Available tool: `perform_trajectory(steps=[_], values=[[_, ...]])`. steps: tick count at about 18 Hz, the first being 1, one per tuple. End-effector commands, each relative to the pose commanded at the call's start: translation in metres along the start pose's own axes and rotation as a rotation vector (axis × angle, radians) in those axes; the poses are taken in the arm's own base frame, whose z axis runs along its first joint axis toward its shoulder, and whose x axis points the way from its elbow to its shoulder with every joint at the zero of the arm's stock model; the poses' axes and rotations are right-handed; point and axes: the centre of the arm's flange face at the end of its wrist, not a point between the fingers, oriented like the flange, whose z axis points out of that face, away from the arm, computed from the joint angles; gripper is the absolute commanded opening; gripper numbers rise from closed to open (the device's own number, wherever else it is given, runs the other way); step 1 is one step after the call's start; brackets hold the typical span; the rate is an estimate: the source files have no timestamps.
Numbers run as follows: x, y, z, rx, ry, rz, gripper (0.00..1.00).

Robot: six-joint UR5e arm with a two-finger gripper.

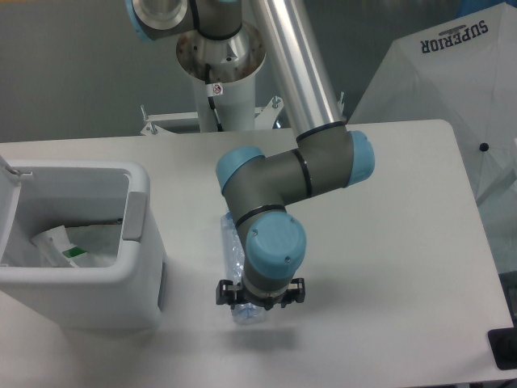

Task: Place the trash in the trash can
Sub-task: 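Rotate the gripper to align with the bottle's cap end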

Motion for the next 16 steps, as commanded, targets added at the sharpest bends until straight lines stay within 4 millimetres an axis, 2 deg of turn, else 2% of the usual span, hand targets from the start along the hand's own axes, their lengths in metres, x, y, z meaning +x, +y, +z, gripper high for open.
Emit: perform_trajectory(steps=[11, 16], values=[[0.017, 0.005, 0.027, -0.069, -0.065, 0.029, 1.00], [0.018, 0.004, 0.027, -0.066, -0.068, 0.029, 1.00]])
